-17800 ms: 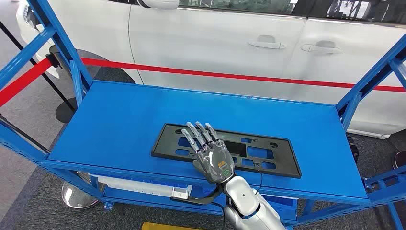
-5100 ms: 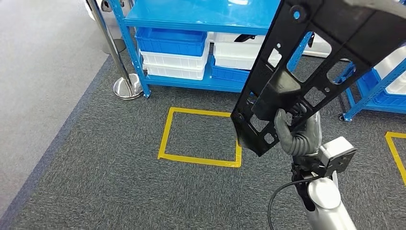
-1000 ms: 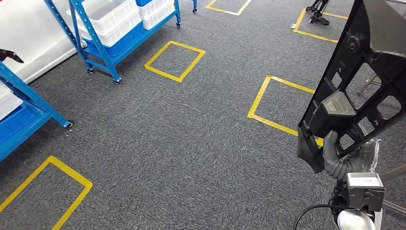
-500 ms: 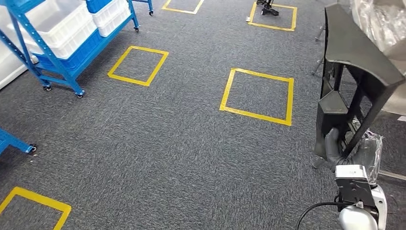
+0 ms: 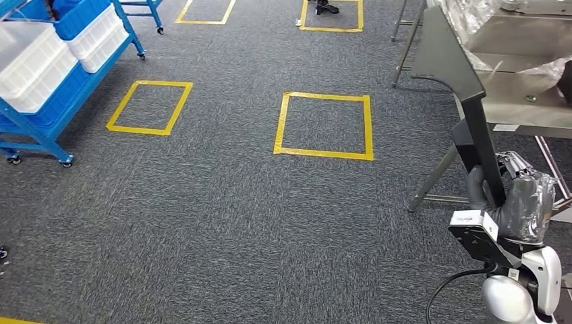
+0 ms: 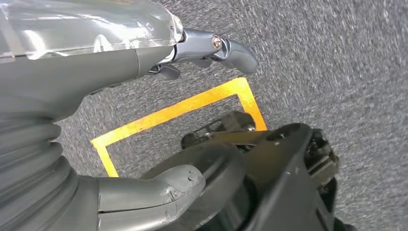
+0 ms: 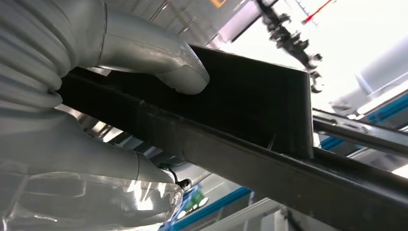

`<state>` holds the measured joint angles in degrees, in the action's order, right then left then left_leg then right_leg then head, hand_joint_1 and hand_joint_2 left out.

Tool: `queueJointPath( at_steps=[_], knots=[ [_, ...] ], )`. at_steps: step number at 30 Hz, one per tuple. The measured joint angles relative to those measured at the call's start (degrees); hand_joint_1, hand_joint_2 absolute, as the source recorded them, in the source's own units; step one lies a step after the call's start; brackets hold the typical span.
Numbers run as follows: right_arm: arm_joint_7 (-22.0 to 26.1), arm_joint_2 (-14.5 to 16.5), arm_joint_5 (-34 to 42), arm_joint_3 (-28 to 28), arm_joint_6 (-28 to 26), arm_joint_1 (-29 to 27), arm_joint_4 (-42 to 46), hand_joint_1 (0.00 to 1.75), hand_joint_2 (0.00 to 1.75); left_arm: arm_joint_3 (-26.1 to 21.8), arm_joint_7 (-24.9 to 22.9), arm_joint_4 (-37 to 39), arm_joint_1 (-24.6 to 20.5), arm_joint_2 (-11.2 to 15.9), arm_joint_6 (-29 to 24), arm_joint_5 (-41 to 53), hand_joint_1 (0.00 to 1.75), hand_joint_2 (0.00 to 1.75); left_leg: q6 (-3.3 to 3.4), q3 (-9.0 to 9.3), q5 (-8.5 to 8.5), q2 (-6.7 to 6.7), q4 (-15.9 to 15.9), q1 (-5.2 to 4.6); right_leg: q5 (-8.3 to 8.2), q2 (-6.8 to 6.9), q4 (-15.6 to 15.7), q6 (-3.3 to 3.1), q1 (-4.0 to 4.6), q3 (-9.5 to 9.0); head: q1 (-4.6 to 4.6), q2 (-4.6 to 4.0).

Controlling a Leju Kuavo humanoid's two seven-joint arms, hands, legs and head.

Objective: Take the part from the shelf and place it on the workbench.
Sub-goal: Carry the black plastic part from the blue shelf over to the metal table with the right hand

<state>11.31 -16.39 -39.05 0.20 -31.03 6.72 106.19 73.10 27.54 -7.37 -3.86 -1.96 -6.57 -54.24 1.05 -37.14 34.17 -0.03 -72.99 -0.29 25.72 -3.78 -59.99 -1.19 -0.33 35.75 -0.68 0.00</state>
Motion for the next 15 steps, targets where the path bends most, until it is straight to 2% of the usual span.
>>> queueJointPath(
  at_steps=[1,2,3,4,5,6,7,8,9,11,12,13,14,15],
  knots=[
    [-0.17,-0.04,-0.28,0.01,-0.02,0.02,-0.11,1.75,1.75,0.06,0.0,0.01,0.03,0.04,0.04,-0.15,0.0,1.75,0.63,1.58,-2.38,-1.0,3.77,-0.32,-0.08,-0.74,0.01,-0.06,0.04,0.01,-0.01,0.0],
    [-0.33,-0.08,-0.52,0.02,-0.04,0.06,-0.25,1.75,1.75,0.13,0.0,0.01,0.05,0.13,0.07,-0.33,0.0,1.75,1.29,3.31,-4.22,-2.54,7.73,-0.55,-0.2,-1.43,0.04,-0.03,0.01,0.03,0.03,0.0],
    [-0.44,-0.12,-0.66,0.04,-0.05,0.08,-0.4,1.75,1.75,0.2,0.01,0.02,0.08,0.22,0.08,-0.51,0.0,1.75,1.8,4.72,-5.49,-3.89,11.0,-0.76,-0.35,-2.13,0.07,0.1,-0.13,0.11,0.03,0.0],
    [-0.52,-0.13,-0.73,0.09,-0.05,0.09,-0.57,1.75,1.75,0.26,0.01,0.02,0.11,0.31,0.08,-0.63,0.0,1.75,2.18,5.54,-5.99,-4.85,12.96,-0.93,-0.55,-2.78,0.13,0.34,-0.35,0.26,-0.01,0.0],
    [-0.59,-0.14,-0.76,0.13,-0.07,0.04,-0.72,1.75,1.75,0.29,0.01,0.02,0.1,0.37,0.08,-0.72,0.0,1.75,2.42,5.9,-5.93,-5.01,13.71,-1.01,-0.78,-3.49,0.25,0.68,-0.59,0.43,-0.04,0.0],
    [-0.65,-0.2,-0.78,0.16,-0.09,-0.06,-0.82,1.75,1.75,0.32,0.01,0.02,0.04,0.37,0.08,-0.77,0.0,1.75,2.6,6.12,-6.19,-4.36,14.26,-1.15,-1.08,-4.28,0.5,1.11,-0.78,0.58,-0.1,0.0],
    [-0.69,-0.31,-0.78,0.17,-0.12,-0.19,-0.87,1.75,1.75,0.33,0.01,0.02,-0.04,0.34,0.08,-0.78,0.0,1.75,2.76,6.43,-6.64,-3.58,15.06,-1.05,-1.26,-4.46,0.65,1.38,-0.85,0.67,-0.12,0.0],
    [-0.72,-0.49,-0.79,0.16,-0.16,-0.3,-0.88,1.75,1.75,0.35,0.03,0.02,-0.13,0.31,0.08,-0.78,0.0,1.75,2.86,6.87,-7.23,-2.76,16.1,-0.92,-1.07,-3.51,0.52,1.58,-0.74,0.87,-0.07,0.0],
    [-0.72,-0.67,-0.79,0.14,-0.22,-0.29,-0.91,1.75,1.75,0.36,0.05,0.02,-0.17,0.27,0.09,-0.79,0.0,1.75,2.92,7.22,-7.84,-1.9,17.19,-0.8,-0.2,-1.87,-0.52,1.74,-0.59,1.47,0.06,0.0],
    [-0.68,-0.88,-0.74,0.11,-0.43,-0.26,-0.97,1.75,1.75,0.38,0.09,0.01,-0.04,0.23,0.11,-0.83,0.0,1.75,2.83,7.53,-8.43,-0.17,18.28,-0.7,3.25,1.97,-5.91,2.06,-0.49,4.05,0.31,0.0],
    [-0.6,-0.89,-0.64,0.11,-0.63,-0.36,-1.0,1.75,1.75,0.38,0.08,0.02,0.08,0.23,0.13,-0.86,0.0,1.75,2.77,7.46,-8.43,0.74,18.28,-0.7,4.92,2.8,-9.35,2.37,-0.67,5.64,0.38,0.0],
    [-0.51,-0.9,-0.5,0.09,-0.92,-0.58,-1.0,1.75,1.75,0.39,0.08,0.01,0.18,0.22,0.17,-0.9,0.0,1.75,2.63,7.36,-8.32,1.66,18.14,-0.66,5.73,3.18,-11.81,2.72,-0.9,6.69,0.39,0.0],
    [-0.41,-0.9,-0.35,0.04,-1.25,-0.87,-1.0,1.75,1.75,0.4,0.08,0.01,0.22,0.19,0.21,-0.96,0.0,1.75,2.45,7.28,-8.14,2.55,17.92,-0.58,5.53,3.46,-12.53,3.08,-1.15,6.85,0.39,0.0],
    [-0.32,-0.9,-0.23,-0.05,-1.6,-1.12,-0.98,1.75,1.75,0.4,0.08,0.01,0.21,0.14,0.23,-1.07,0.0,1.75,2.2,7.21,-7.89,3.38,17.6,-0.45,4.41,3.84,-11.17,3.46,-1.38,5.92,0.38,0.0]
  ],
)
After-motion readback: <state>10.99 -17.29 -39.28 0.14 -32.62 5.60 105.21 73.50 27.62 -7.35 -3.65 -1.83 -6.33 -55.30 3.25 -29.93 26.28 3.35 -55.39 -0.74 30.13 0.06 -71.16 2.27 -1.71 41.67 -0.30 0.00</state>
